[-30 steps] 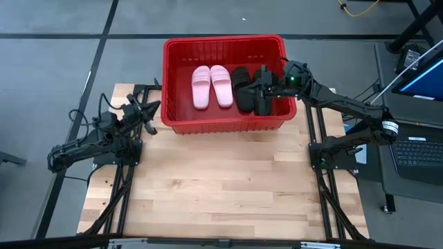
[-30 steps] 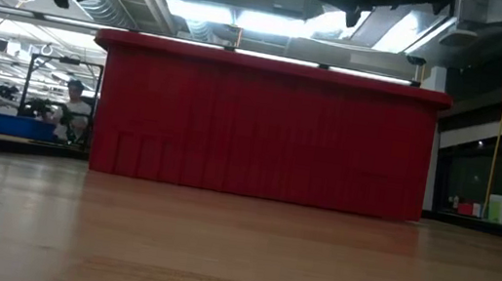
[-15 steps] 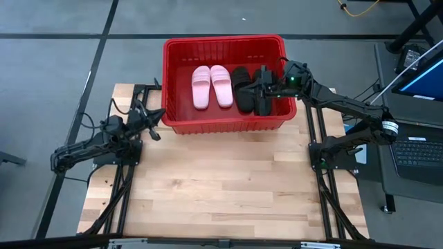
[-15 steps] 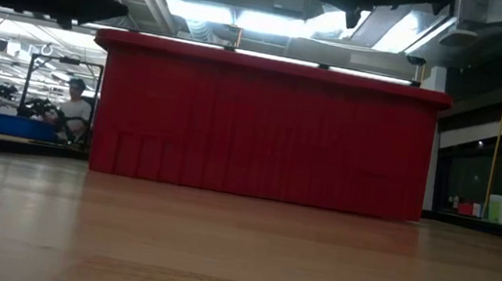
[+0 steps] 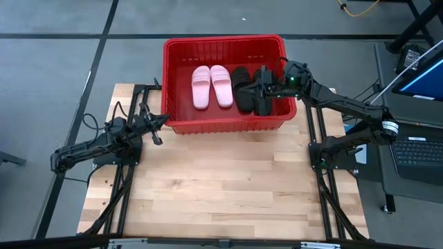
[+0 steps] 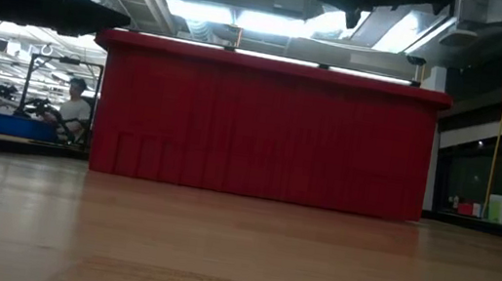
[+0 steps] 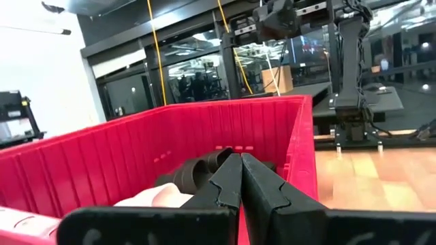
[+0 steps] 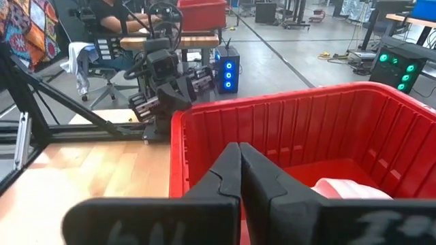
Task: Pick and place slides into bin
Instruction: Return to Home Position
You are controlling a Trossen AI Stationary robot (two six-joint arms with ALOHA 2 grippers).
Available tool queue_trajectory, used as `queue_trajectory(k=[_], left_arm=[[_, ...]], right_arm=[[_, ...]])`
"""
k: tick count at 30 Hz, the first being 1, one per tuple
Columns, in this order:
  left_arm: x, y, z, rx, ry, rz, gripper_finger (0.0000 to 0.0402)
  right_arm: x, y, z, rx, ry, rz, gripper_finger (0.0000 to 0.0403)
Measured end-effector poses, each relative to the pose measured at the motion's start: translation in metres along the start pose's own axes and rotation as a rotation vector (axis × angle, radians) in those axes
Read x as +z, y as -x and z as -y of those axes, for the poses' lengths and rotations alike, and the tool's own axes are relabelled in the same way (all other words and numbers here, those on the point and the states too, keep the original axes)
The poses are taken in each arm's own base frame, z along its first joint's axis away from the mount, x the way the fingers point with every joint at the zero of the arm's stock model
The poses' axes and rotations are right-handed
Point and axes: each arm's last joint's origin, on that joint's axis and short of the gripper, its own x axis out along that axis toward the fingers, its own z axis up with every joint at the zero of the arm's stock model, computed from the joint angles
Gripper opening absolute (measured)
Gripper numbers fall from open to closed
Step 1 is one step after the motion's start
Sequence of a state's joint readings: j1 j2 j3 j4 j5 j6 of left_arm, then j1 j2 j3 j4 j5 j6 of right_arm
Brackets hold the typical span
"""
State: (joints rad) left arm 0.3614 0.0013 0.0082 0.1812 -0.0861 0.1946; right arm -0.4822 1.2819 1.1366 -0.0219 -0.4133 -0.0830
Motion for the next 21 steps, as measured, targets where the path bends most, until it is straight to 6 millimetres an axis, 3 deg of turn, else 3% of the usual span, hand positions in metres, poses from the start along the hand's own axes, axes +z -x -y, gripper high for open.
queue_trajectory(k=[12,16,21], left_arm=[[0.0,0.0,0.0,0.002,-0.001,0.004,0.0004],[0.0,0.0,0.0,0.004,-0.001,0.004,0.0004],[0.0,0.0,0.0,0.005,-0.001,0.003,0.0005]], right_arm=[[0.006,0.008,-0.01,0.02,0.008,0.011,0.0003],[0.025,0.042,-0.026,0.03,-0.011,0.067,0.0003],[0.027,0.082,-0.071,0.065,-0.001,0.059,0.0002]])
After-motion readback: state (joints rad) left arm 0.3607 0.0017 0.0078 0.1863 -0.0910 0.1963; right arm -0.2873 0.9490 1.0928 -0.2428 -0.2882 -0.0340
